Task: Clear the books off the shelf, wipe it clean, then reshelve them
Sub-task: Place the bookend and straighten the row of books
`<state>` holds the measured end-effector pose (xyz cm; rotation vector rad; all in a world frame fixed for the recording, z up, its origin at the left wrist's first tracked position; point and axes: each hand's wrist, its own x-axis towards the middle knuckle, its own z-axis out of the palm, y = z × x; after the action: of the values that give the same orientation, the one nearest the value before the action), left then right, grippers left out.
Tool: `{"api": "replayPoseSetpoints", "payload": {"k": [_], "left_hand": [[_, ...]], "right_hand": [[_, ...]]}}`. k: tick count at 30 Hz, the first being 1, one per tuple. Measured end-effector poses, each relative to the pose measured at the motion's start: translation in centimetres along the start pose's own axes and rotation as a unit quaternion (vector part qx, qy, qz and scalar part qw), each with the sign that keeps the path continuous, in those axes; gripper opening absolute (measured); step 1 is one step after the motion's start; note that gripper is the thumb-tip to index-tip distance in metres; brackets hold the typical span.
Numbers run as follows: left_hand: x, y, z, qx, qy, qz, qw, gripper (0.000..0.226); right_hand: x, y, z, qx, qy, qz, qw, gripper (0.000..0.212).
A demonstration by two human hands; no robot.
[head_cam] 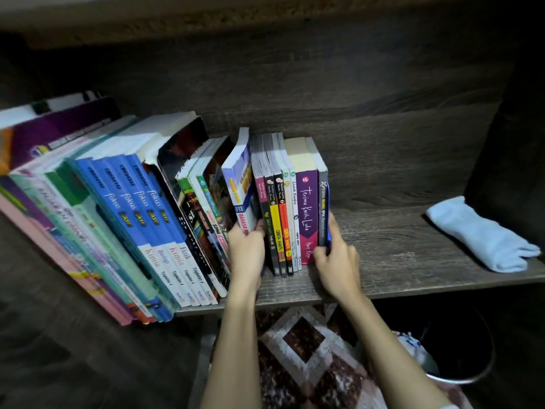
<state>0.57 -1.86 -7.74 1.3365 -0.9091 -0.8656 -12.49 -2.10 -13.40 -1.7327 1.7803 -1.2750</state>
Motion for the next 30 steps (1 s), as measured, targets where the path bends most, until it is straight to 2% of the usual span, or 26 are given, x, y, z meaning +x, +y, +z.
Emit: {"api": "replayPoseSetpoints", "payload": {"k": [4, 9, 12, 20, 22, 24, 26, 27, 29, 30], "left_hand": [[-0.3, 0.3, -0.3, -0.015, -0.034, -0.007, 0.999, 0.031], [-0.4, 0.5, -0.4, -0.016, -0.027, -0.012, 0.999, 0.026], [-0.6, 0.6, -0.7, -0.003, -0.033, -0.011, 0.999, 0.021], [-0.7, 0.1, -0.8, 0.003, -0.027, -0.001, 1.000, 0.031], [-1.1, 0.0, -1.0, -0.030, -0.030, -0.021, 0.999, 0.028], [-1.3, 0.1, -1.4, -0.107, -0.038, -0.060, 0.992, 0.006], [-1.3, -0.2, -2.1, -0.201, -0.081, -0.075, 0.973, 0.021], [-1.4, -0.3, -2.3, -0.222, -0.104, -0.068, 0.967, 0.020], [-1.7, -0.4, -2.5, -0.224, -0.145, -0.045, 0.963, 0.019], [-1.7, -0.7, -2.5, -0.215, -0.148, -0.048, 0.964, 0.036]], "right_hand": [[0.2, 0.4, 0.4, 0.014, 0.018, 0.001, 1.000, 0.076], [0.3, 0.3, 1.2, 0.038, 0.038, 0.001, 0.999, 0.076], [0.2, -0.3, 1.2, 0.022, 0.048, -0.008, 0.999, 0.070], [-0.1, -0.5, 1.0, 0.025, 0.038, -0.009, 0.999, 0.071], [0.0, -0.1, 1.1, 0.029, 0.029, -0.004, 0.999, 0.074], [-0.1, 0.1, 1.0, 0.032, 0.023, -0.008, 0.999, 0.075], [-0.1, 0.0, 0.8, 0.025, 0.019, -0.012, 0.999, 0.075], [-0.1, -0.1, 0.8, 0.018, 0.018, -0.017, 1.000, 0.074], [-0.2, -0.2, 0.6, 0.008, 0.014, -0.021, 1.000, 0.072], [-0.3, -0.1, 0.6, 0.004, 0.012, -0.021, 1.000, 0.071]]}}
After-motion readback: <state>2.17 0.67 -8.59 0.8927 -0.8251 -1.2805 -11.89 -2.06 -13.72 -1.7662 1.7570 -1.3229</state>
